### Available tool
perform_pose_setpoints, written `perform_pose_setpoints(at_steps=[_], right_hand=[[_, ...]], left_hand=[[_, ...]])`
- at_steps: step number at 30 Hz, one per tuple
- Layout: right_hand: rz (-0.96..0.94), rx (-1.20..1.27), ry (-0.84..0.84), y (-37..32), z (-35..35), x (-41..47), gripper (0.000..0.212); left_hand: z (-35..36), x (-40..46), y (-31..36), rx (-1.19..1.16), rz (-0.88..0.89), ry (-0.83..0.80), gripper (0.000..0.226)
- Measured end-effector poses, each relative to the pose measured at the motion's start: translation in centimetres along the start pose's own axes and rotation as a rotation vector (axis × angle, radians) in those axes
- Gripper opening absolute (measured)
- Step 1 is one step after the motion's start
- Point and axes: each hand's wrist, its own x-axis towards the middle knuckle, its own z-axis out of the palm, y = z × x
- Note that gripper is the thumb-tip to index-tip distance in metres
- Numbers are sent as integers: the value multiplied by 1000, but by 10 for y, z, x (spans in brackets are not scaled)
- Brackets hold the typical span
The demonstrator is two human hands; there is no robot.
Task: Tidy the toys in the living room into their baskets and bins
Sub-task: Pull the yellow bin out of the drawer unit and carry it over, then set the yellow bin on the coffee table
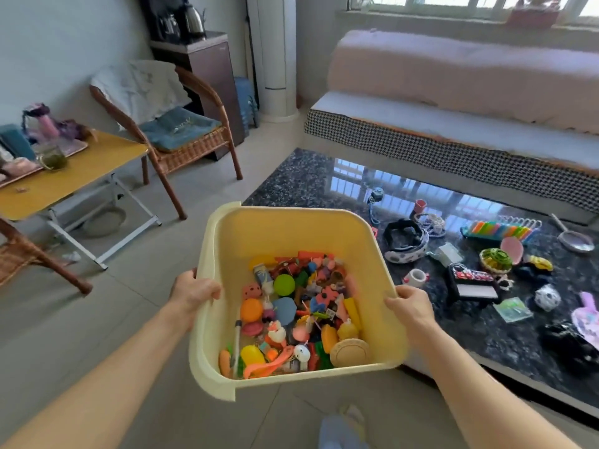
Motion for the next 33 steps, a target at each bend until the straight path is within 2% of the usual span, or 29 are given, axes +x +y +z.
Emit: perform_pose_setpoints(at_steps=[3, 7, 10, 15, 22, 26, 30, 33], right_hand=[[-38, -30, -105, -45, -17, 64, 30], [-109, -93, -115, -95, -27, 126, 47], [-139, -73, -169, -114, -22, 154, 50], [-72, -127, -238, -123, -5, 198, 50], [55, -111, -198, -143, 21, 252, 52], [136, -144, -213, -142, 32, 271, 55], [184, -149, -215, -139, 34, 286, 51], [204, -152, -212, -135, 33, 299, 52]], left_hand=[[31, 27, 36, -108, -23, 81, 27], [70, 62, 82, -177, -13, 235, 35], [91, 90, 110, -213, -51, 336, 37], [119, 158, 141, -344, -173, 419, 40], [153, 253, 178, -378, -351, 393, 39], [174, 288, 184, -315, -436, 386, 25], [199, 305, 190, -319, -489, 334, 50], [217, 317, 189, -353, -542, 342, 53]])
